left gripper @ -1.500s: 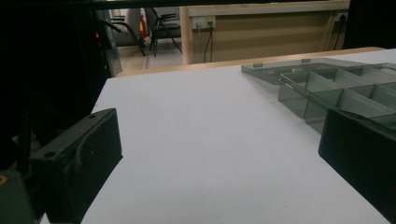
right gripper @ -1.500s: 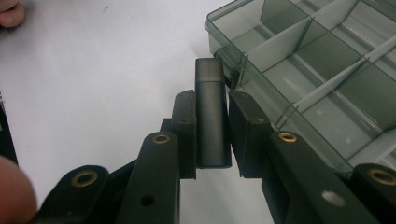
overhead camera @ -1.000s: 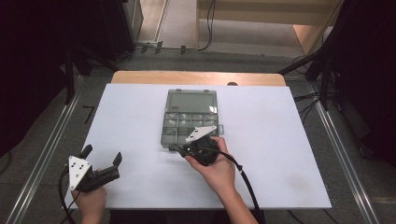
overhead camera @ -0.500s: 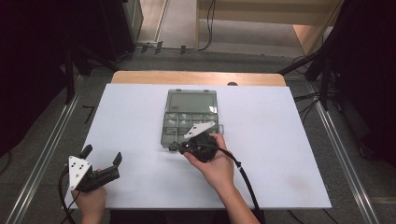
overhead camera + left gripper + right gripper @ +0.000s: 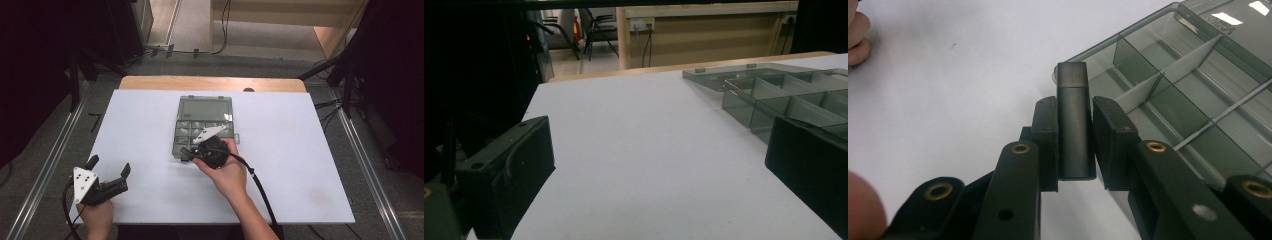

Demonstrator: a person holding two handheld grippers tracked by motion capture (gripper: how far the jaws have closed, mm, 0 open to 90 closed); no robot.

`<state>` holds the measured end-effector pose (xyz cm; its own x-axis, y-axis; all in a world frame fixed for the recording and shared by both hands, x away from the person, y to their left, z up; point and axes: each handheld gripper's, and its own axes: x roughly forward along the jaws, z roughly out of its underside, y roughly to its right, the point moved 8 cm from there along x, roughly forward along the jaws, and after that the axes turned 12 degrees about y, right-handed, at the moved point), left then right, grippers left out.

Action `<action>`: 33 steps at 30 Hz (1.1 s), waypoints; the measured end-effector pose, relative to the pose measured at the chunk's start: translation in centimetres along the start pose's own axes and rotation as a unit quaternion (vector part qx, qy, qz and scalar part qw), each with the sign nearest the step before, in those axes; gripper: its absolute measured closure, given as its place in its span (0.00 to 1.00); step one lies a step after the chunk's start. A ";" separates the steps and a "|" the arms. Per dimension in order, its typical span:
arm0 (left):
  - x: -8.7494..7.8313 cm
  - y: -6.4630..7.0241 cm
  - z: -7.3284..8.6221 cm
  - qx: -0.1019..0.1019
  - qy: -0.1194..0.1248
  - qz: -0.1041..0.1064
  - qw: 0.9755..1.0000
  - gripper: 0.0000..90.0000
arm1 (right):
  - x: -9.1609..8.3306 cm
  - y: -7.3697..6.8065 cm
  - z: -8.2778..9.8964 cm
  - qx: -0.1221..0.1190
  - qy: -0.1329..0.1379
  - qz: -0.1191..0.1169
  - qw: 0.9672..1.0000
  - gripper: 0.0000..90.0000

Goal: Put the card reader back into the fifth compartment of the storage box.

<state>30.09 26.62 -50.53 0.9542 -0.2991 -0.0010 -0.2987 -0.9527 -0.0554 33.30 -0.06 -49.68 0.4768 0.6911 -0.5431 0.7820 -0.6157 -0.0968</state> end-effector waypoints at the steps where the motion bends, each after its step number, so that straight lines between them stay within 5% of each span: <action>1: 0.0 0.0 0.0 0.000 0.000 0.000 1.000 0.00 | 0.1 0.0 -0.1 -0.001 0.001 -0.001 1.000 0.79; 28: 0.0 0.0 0.0 0.000 0.000 0.000 1.000 0.00 | 3.5 1.1 -1.2 0.024 -0.007 0.016 1.000 0.78; 33: 0.0 0.0 0.0 0.001 0.000 0.000 1.000 0.00 | 3.3 1.5 -1.5 0.037 0.009 0.025 0.999 0.57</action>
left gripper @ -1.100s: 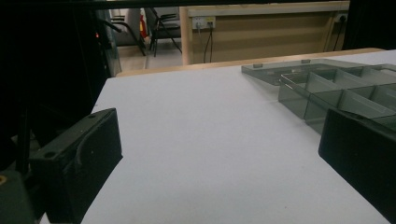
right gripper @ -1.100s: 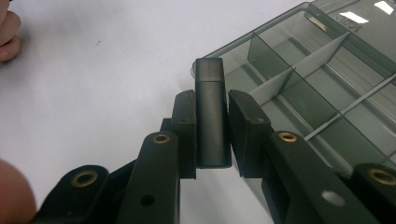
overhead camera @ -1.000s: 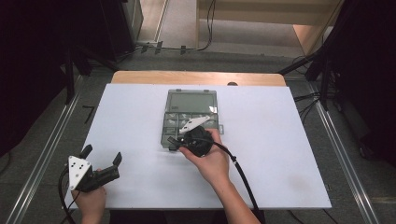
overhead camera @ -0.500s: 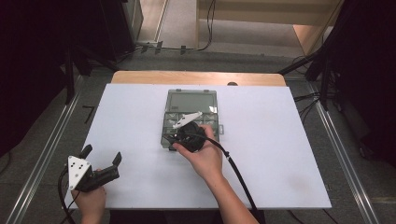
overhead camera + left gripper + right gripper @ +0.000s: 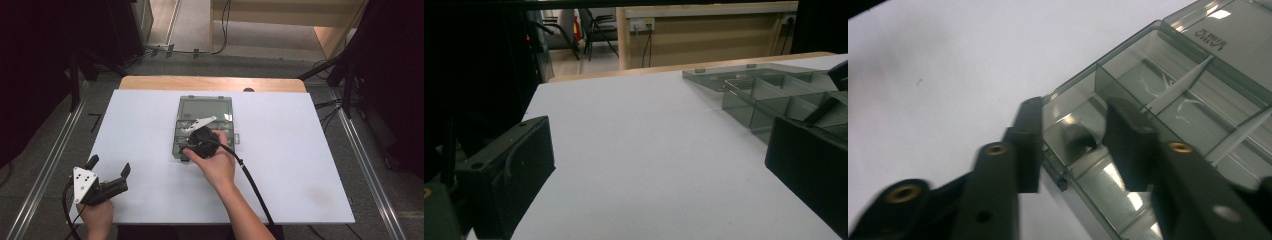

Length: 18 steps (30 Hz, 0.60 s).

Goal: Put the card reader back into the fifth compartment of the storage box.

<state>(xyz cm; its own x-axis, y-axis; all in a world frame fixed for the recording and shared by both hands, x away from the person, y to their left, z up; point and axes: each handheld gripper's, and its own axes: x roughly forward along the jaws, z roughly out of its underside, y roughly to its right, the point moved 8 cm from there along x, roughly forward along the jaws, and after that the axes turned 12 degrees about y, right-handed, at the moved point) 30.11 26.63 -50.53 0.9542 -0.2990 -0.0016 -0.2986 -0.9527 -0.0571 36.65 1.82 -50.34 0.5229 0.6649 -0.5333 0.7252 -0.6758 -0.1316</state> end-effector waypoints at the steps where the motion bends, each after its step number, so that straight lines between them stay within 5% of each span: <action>1: 0.0 0.0 0.0 0.000 0.000 0.000 1.000 0.00 | -0.1 0.1 -0.1 -0.001 0.005 0.003 1.000 0.53; 10: 0.0 0.0 0.0 -0.001 0.001 0.000 1.000 0.00 | -1.3 0.4 -0.1 0.004 0.032 -0.002 0.999 0.10; 14: 0.0 0.0 0.0 0.000 0.001 0.001 1.000 0.00 | -2.0 0.5 0.2 -0.008 0.045 0.018 0.999 0.01; 18: 0.0 0.0 0.0 0.001 0.000 0.001 1.000 0.00 | -2.8 0.6 0.4 -0.002 0.054 0.007 0.999 0.00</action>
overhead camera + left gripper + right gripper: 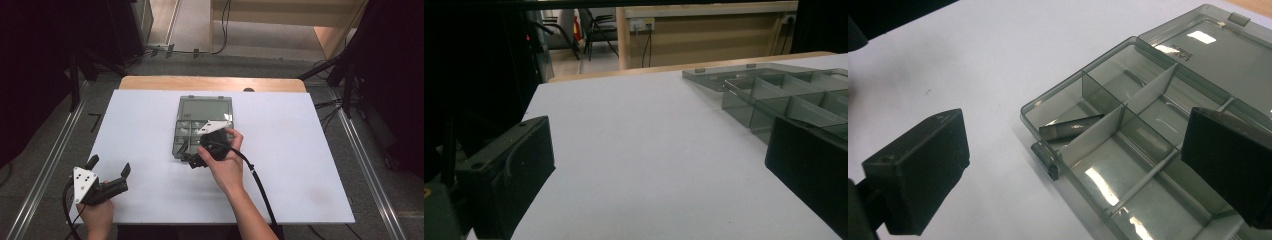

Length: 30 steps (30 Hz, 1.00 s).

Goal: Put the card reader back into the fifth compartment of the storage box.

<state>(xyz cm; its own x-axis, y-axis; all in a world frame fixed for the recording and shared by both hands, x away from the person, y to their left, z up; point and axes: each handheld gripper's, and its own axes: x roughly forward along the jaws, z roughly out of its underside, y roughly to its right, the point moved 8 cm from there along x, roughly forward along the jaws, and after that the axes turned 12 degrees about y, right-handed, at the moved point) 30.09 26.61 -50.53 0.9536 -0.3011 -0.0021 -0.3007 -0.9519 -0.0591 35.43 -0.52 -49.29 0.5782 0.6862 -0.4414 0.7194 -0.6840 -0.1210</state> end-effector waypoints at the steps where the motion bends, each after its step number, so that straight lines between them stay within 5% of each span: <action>1: 0.0 0.0 0.0 0.000 0.000 0.000 1.000 0.00 | -0.2 0.0 0.0 0.000 0.001 -0.001 1.000 0.00; 30: 0.0 0.1 0.0 0.001 0.000 -0.001 1.000 0.00 | -5.2 2.7 2.5 0.008 0.018 0.026 0.999 0.00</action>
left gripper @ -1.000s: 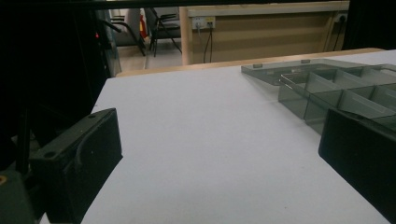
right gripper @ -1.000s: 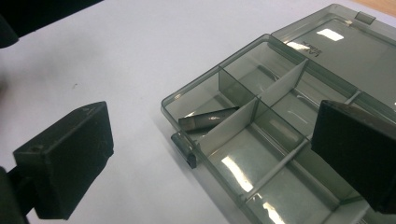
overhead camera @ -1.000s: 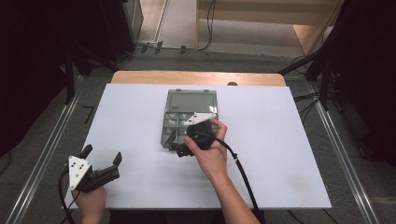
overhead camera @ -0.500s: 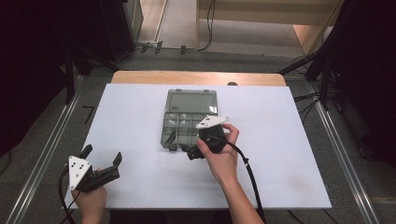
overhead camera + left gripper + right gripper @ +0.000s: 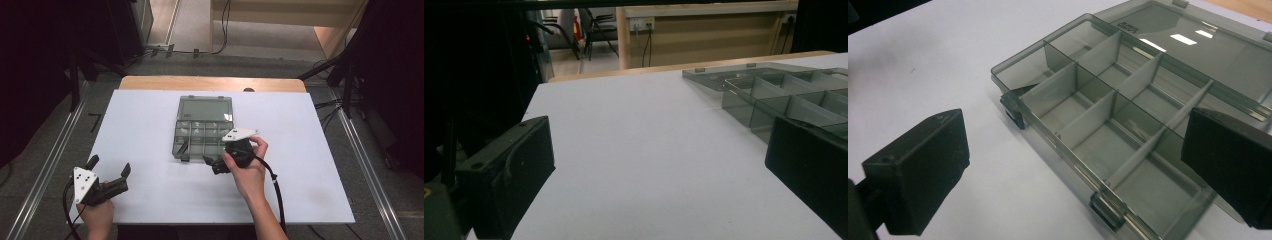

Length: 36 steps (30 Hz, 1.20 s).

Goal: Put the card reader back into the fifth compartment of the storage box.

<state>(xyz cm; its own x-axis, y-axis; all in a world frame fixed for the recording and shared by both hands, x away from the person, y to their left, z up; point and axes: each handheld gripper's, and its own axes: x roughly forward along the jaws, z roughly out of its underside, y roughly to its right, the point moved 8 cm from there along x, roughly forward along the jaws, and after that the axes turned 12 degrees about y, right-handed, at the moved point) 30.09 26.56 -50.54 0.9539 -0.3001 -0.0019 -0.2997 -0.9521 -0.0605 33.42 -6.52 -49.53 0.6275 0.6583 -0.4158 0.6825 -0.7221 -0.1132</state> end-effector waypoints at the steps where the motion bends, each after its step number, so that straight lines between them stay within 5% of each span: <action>1: 0.0 0.0 0.0 0.000 0.000 0.000 1.000 0.00 | -0.2 0.1 0.1 0.000 0.001 0.001 1.000 0.00; 36: 0.0 0.0 0.0 0.000 0.000 0.000 1.000 0.00 | -5.7 4.2 3.0 0.021 0.021 0.045 0.999 0.00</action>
<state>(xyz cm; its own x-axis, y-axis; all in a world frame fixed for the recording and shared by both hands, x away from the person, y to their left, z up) 30.08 26.56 -50.56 0.9539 -0.3002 -0.0026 -0.2998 -0.9521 -0.0606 31.57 -13.90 -50.31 0.7018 0.5977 -0.3875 0.6063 -0.7868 -0.1155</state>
